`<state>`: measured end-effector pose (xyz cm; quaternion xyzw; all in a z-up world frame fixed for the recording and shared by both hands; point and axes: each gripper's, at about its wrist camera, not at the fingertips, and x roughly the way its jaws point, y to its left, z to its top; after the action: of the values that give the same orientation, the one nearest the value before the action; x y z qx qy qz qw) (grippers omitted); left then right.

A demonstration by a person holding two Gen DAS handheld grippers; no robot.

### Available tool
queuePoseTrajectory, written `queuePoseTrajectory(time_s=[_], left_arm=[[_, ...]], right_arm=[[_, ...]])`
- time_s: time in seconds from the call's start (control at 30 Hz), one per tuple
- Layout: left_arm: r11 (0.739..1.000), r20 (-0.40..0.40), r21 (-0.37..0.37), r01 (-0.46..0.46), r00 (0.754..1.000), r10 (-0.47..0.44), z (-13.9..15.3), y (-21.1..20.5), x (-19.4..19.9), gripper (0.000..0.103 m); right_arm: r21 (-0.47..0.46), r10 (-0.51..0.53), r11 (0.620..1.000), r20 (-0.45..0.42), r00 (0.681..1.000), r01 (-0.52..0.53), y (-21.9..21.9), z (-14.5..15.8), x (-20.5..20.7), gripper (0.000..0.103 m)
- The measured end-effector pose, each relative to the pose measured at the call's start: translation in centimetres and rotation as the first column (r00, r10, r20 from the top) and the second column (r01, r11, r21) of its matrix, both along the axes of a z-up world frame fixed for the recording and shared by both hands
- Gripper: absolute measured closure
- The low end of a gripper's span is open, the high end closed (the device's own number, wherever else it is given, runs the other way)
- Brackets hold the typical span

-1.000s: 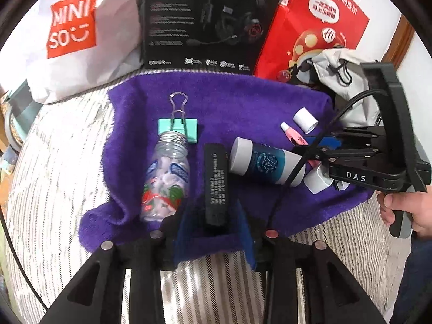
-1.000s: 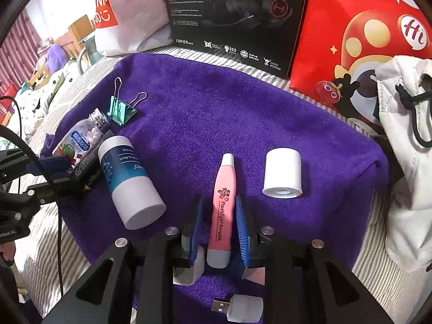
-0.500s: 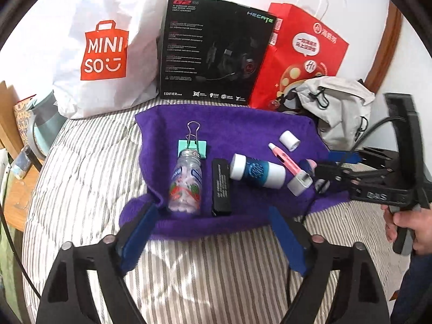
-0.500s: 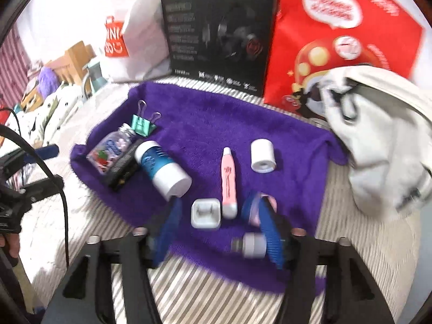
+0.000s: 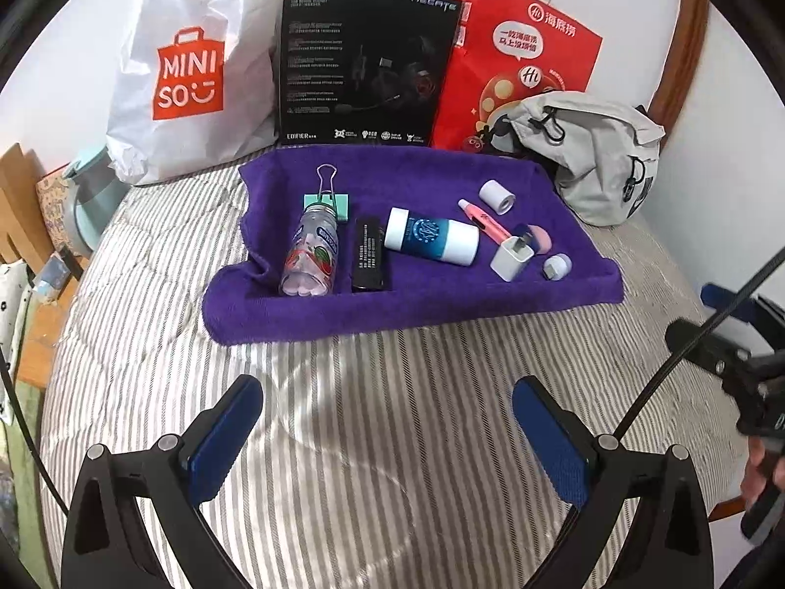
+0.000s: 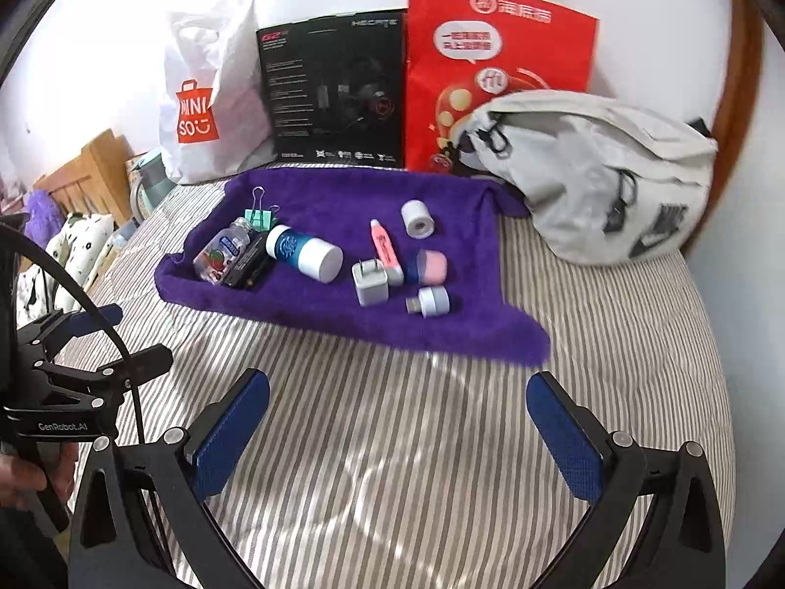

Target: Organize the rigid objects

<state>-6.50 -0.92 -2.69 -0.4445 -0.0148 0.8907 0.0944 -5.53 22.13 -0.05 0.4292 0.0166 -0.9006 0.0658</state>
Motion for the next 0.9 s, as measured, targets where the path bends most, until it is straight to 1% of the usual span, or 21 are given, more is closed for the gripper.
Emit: queuePoseTrajectory(time_s=[0.1,0.17,0.3,0.4,0.53,0.63,0.9], left_arm=[[1.0,-0.024,-0.012,-0.016,1.0,0.015,1.2,0.3,1.3,0.0],[0.999,-0.035,-0.029,-0.022,0.999,0.021,1.9,0.5,1.9,0.0],[0.997,-0.054,-0.066,-0.047,0.998,0.044,3.1,0.7,2.9,0.0],[0.997,-0.07,-0.055,-0.056,0.996,0.052,3.7,0.6,3.5,0.0],[0.998,-0.068,-0.025,-0.064,0.996,0.062,4.1,0.1,4.2,0.0],[0.996,-0.077,-0.045,-0.074,0.995,0.07,4.5,0.2,4.6,0.0],[0.994,-0.089,-0.065,-0.09,0.992,0.084,4.9,0.4,5.0,0.0]], right_arm=[[0.012,-0.042,0.999,0.008,0.999,0.042,0.1,0.1,1.2,0.0],[0.002,-0.071,0.997,0.01,0.997,0.071,0.4,0.3,1.9,0.0],[-0.005,-0.098,0.995,0.001,0.995,0.098,0.6,1.0,3.1,0.0],[0.006,-0.109,0.994,-0.009,0.994,0.109,0.5,1.3,3.7,0.0],[0.012,-0.119,0.993,0.004,0.993,0.119,0.6,1.2,4.1,0.0],[0.01,-0.126,0.992,0.009,0.992,0.126,0.7,1.1,4.2,0.0],[0.016,-0.136,0.991,0.016,0.991,0.135,1.0,0.9,4.4,0.0]])
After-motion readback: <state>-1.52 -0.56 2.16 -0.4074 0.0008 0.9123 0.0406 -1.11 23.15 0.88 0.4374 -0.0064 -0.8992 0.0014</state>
